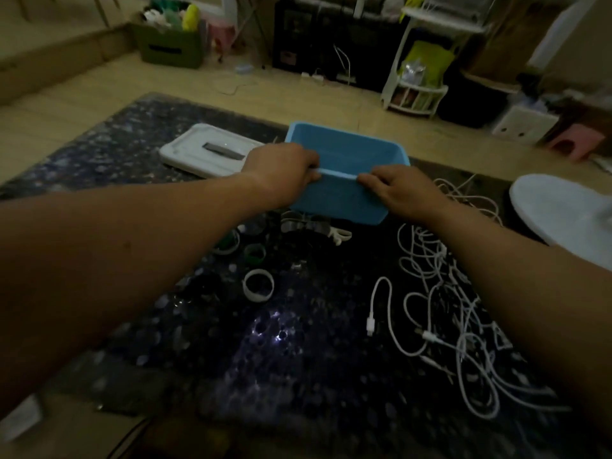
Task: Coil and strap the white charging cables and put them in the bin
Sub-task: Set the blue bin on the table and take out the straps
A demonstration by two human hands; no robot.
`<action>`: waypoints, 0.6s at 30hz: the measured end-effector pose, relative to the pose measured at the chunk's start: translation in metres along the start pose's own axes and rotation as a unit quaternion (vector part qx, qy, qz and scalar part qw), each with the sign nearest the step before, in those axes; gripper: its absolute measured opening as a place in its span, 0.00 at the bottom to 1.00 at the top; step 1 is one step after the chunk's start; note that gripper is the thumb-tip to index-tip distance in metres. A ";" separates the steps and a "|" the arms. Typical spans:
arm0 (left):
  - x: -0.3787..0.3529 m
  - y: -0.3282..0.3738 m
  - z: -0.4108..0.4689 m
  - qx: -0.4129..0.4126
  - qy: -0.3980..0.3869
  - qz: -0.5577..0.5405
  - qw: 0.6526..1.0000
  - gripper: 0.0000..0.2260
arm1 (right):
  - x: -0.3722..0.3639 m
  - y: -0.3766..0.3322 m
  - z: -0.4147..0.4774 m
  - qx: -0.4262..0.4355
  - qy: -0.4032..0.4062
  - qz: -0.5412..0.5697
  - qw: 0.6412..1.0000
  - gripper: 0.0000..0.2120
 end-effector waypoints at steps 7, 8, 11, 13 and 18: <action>0.001 0.000 -0.035 0.016 0.085 -0.121 0.989 0.17 | 0.004 -0.039 -0.054 0.022 0.236 0.023 0.971 0.13; -0.002 -0.003 -0.041 0.032 0.127 -0.137 0.982 0.12 | 0.000 -0.049 -0.064 0.026 0.264 0.024 0.964 0.12; -0.039 -0.004 -0.045 0.047 0.054 -0.117 0.991 0.09 | -0.044 -0.067 -0.067 0.017 0.171 0.010 0.985 0.09; -0.070 0.000 -0.044 0.028 -0.056 -0.064 0.996 0.11 | -0.082 -0.063 -0.053 -0.007 0.040 0.028 0.999 0.10; -0.100 0.002 -0.038 0.007 -0.104 0.025 0.994 0.22 | -0.109 -0.064 -0.034 -0.030 -0.066 0.073 0.995 0.36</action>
Point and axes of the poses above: each hand's wrist, its own z-axis towards the middle knuckle, its own x-axis out of the back of the hand, y = z × x, the point moved 6 cm from there along z, towards the middle knuckle, and after that the axes turned 13 degrees about -y, right-handed, at the moved point
